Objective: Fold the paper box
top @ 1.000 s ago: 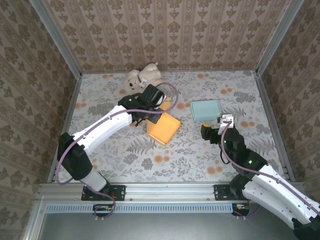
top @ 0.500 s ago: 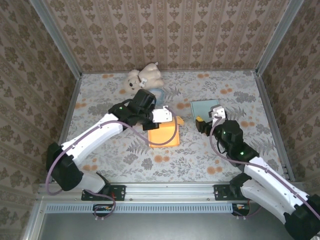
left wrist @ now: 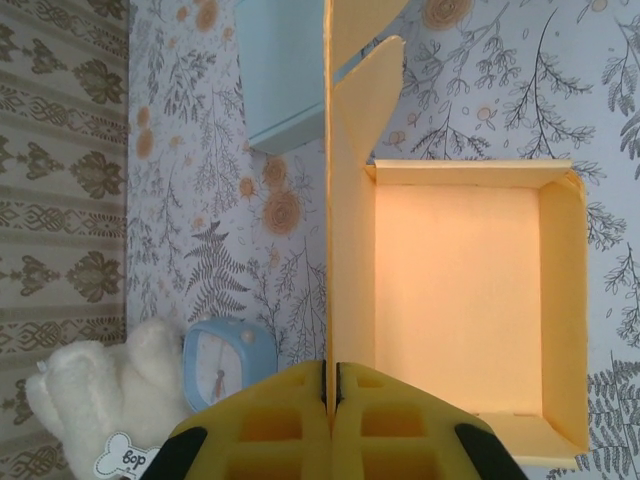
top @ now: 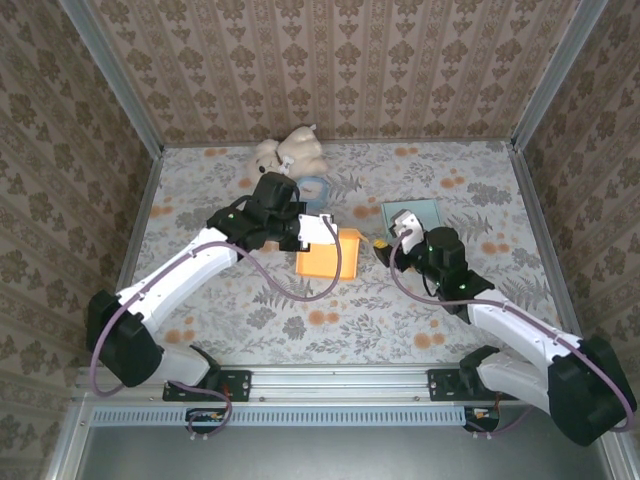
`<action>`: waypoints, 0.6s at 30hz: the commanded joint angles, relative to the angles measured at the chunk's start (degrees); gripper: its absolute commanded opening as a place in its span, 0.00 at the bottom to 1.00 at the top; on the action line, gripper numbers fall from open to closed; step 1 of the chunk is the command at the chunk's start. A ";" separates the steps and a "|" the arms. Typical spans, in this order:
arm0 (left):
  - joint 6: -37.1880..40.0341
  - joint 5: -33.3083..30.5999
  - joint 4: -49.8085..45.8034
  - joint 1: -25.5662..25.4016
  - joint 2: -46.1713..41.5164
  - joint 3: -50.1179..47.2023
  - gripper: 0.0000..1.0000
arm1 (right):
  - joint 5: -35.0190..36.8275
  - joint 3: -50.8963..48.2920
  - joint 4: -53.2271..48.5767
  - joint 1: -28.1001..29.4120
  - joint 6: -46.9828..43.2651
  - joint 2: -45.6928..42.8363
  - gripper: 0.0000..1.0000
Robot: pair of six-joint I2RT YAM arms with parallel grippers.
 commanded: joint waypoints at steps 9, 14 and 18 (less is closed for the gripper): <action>2.44 5.92 -1.35 0.81 1.56 1.30 0.00 | -11.60 1.78 4.85 -0.01 -6.14 5.90 0.56; 3.39 4.08 -2.03 0.89 1.32 0.98 0.00 | -14.22 1.69 3.29 -0.04 -10.01 4.03 0.55; 3.32 3.75 -1.92 0.81 1.58 0.91 0.00 | -14.67 1.37 2.17 -0.01 -11.36 1.41 0.53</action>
